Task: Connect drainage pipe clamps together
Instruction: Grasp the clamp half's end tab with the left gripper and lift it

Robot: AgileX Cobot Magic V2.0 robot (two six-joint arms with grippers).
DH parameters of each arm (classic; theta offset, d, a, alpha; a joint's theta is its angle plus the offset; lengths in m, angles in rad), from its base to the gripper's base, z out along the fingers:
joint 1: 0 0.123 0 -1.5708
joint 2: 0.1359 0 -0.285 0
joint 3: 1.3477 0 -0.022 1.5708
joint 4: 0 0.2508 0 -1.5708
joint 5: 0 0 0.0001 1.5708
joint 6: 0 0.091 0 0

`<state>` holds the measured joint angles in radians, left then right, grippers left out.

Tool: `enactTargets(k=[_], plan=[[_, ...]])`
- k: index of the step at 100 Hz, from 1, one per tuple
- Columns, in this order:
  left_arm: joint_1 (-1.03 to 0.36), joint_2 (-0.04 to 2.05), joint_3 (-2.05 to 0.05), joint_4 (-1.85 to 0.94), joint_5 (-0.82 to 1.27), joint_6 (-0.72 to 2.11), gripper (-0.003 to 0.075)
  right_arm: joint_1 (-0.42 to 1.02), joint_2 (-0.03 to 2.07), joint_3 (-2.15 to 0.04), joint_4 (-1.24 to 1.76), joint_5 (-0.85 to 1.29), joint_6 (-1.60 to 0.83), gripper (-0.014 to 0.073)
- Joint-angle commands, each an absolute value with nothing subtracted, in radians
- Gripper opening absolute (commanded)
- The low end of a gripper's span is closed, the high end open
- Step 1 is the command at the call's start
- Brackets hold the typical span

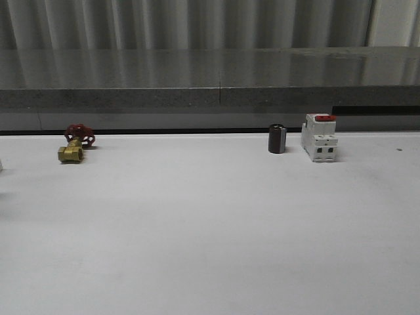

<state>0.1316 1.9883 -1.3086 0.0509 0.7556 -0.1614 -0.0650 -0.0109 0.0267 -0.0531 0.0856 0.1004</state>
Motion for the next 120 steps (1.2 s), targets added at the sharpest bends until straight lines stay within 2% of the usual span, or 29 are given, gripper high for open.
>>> enactTargets(k=[1,29,49,69,88,107,120], plan=[[0.135,1.942,-1.336,0.049,0.739,-0.161,0.0125,-0.07,-0.029,0.012,-0.063,0.006,0.093,-0.0067],[0.071,1.804,-1.287,0.007,0.76,-0.163,0.0125,-0.07,-0.029,0.012,-0.063,0.006,0.093,-0.0067],[-0.049,1.706,-1.269,0.0,0.805,-0.273,0.0125,-0.07,-0.029,0.012,-0.063,0.006,0.093,-0.0067],[-0.243,1.722,-1.269,0.0,0.802,-0.429,0.0125,-0.07,-0.029,0.012,-0.063,0.006,0.093,-0.0067],[-0.371,1.768,-1.269,-0.03,0.707,-0.547,0.0125,-0.07,-0.029,0.012,-0.063,0.006,0.093,-0.0067],[-0.475,1.841,-1.269,-0.1,0.638,-0.547,0.0126,-0.07,-0.029,0.012,-0.063,0.006,0.093,-0.0067],[-0.49,1.871,-1.269,-0.138,0.613,-0.547,0.0136,-0.07,-0.029,0.012,-0.063,0.006,0.093,-0.0067]])
